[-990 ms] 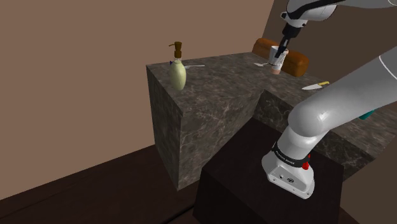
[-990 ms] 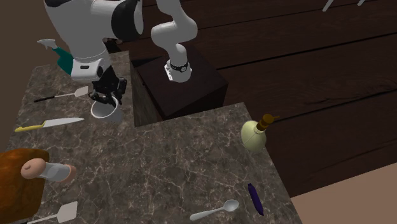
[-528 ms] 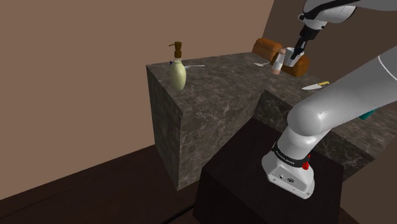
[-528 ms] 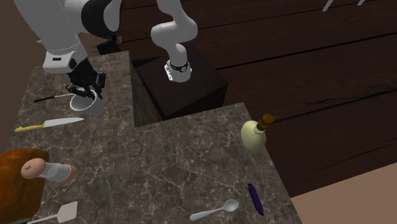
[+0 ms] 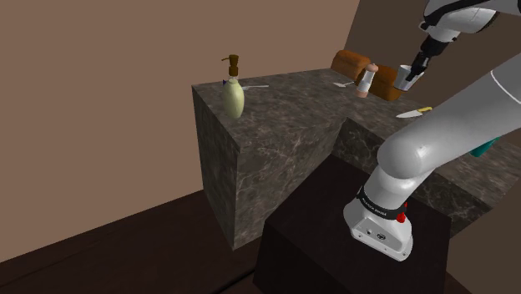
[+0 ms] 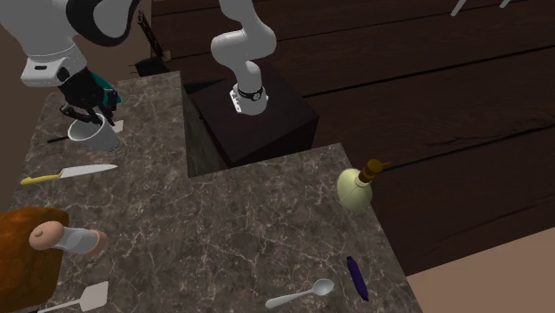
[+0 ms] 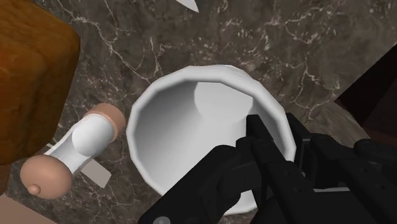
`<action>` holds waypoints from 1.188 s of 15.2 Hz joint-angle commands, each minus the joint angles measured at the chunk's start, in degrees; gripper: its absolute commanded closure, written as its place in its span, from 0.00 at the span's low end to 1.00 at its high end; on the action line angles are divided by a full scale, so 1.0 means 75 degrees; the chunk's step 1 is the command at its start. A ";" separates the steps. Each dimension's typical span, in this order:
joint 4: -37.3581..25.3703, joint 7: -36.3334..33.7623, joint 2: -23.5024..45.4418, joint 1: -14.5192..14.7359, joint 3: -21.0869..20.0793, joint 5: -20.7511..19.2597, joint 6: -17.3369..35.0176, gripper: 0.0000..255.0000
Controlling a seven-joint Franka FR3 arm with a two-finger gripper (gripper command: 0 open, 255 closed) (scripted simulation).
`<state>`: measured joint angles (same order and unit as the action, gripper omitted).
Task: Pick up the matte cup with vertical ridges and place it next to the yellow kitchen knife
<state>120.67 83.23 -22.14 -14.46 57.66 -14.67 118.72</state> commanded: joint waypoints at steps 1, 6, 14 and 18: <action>-0.0267 0.0523 0.0189 0.0123 0.0530 0.0159 -0.0020 1.00; -0.1161 0.1913 0.0982 0.1042 0.2416 0.0960 -0.0144 1.00; -0.2434 0.2548 0.0476 0.4251 0.6193 0.0566 -0.0416 1.00; -0.2114 0.2499 0.0367 0.4337 0.6327 0.0435 -0.0043 1.00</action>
<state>104.43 102.03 -19.11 17.82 104.78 -11.09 117.84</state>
